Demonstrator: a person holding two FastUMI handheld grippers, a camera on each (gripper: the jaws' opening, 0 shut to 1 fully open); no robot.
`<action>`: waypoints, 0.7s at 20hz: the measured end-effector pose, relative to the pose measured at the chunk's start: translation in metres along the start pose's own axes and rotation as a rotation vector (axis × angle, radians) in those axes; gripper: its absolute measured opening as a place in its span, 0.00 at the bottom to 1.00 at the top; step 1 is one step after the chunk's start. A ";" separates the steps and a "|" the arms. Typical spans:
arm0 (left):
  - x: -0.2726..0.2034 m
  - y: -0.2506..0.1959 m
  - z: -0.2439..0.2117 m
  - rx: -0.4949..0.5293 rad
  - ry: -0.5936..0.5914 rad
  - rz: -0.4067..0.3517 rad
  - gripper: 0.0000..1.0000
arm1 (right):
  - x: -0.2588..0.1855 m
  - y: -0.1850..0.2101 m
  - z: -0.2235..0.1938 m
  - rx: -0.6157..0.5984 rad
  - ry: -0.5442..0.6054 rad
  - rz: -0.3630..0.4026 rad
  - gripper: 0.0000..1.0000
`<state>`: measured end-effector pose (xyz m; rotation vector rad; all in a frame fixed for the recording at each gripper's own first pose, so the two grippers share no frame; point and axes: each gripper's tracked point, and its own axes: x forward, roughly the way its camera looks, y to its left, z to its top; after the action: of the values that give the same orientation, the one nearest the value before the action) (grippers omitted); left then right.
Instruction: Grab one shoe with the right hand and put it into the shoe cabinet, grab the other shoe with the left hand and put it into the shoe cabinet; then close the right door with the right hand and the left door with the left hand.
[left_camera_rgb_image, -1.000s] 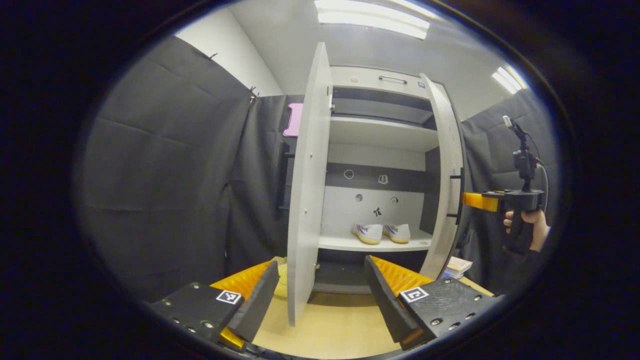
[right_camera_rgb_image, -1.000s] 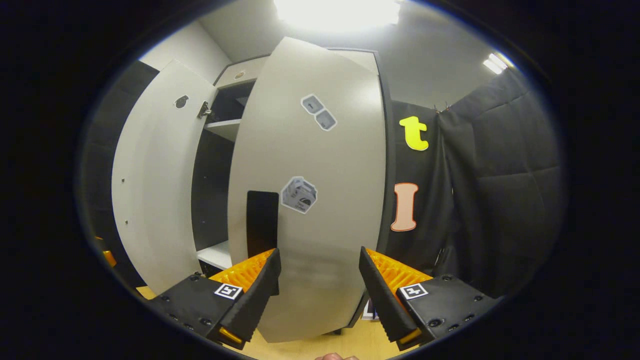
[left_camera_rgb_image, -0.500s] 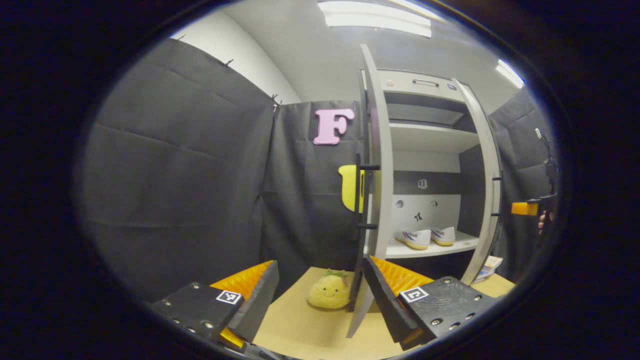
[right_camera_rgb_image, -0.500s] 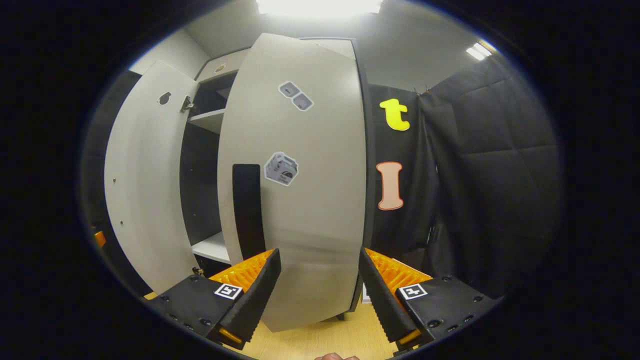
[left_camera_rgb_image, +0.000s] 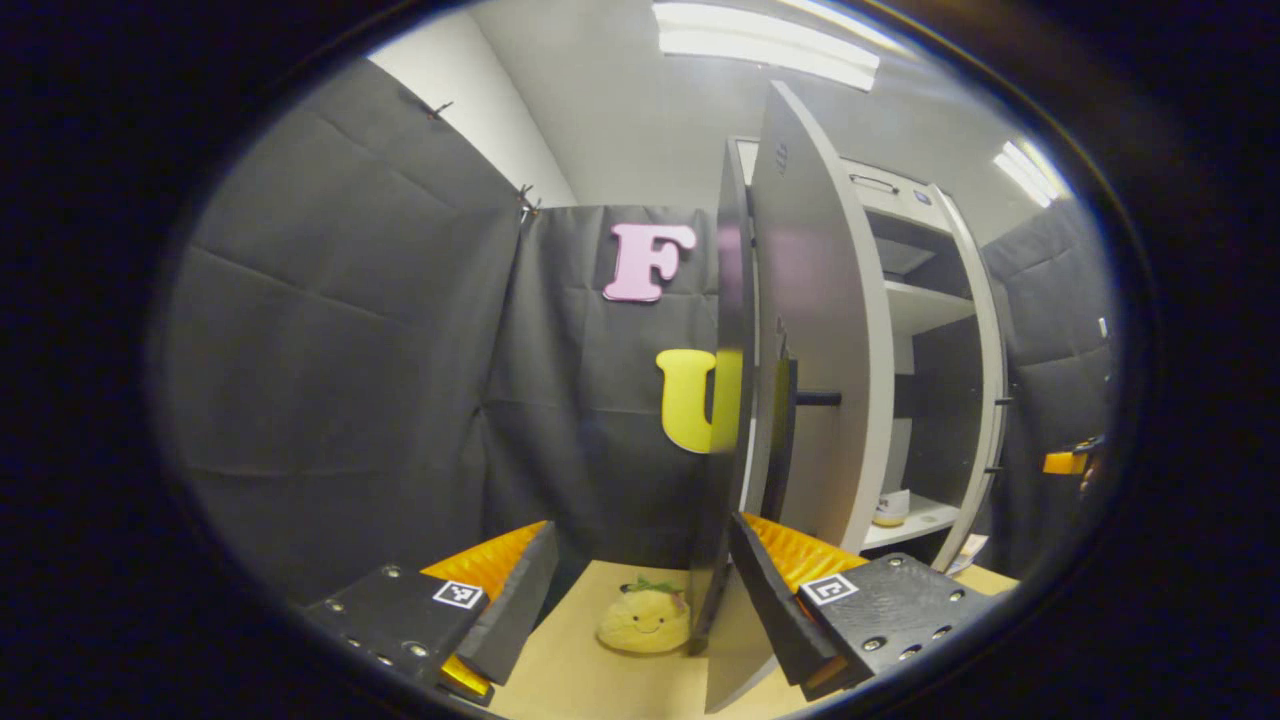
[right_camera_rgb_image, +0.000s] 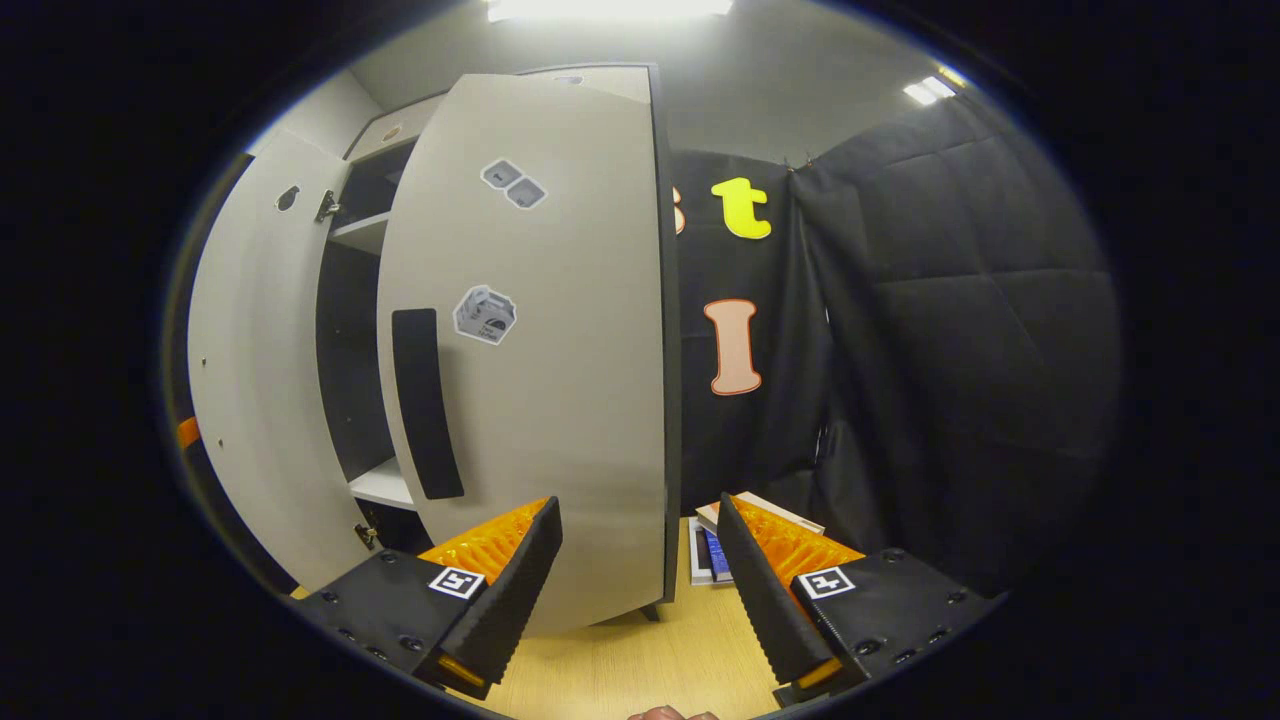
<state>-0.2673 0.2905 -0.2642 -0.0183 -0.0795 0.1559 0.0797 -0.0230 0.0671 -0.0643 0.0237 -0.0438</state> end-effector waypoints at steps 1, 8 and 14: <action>0.007 0.000 0.004 -0.008 -0.002 -0.011 0.99 | 0.000 -0.001 0.000 -0.001 -0.001 -0.003 0.98; 0.028 -0.011 0.027 0.074 -0.035 -0.071 0.93 | -0.002 -0.013 -0.015 0.011 0.029 -0.032 0.98; 0.028 -0.020 0.025 0.059 -0.019 -0.080 0.93 | 0.005 -0.005 -0.019 0.032 0.036 -0.023 0.95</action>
<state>-0.2384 0.2753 -0.2368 0.0453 -0.0943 0.0780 0.0842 -0.0291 0.0484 -0.0318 0.0583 -0.0680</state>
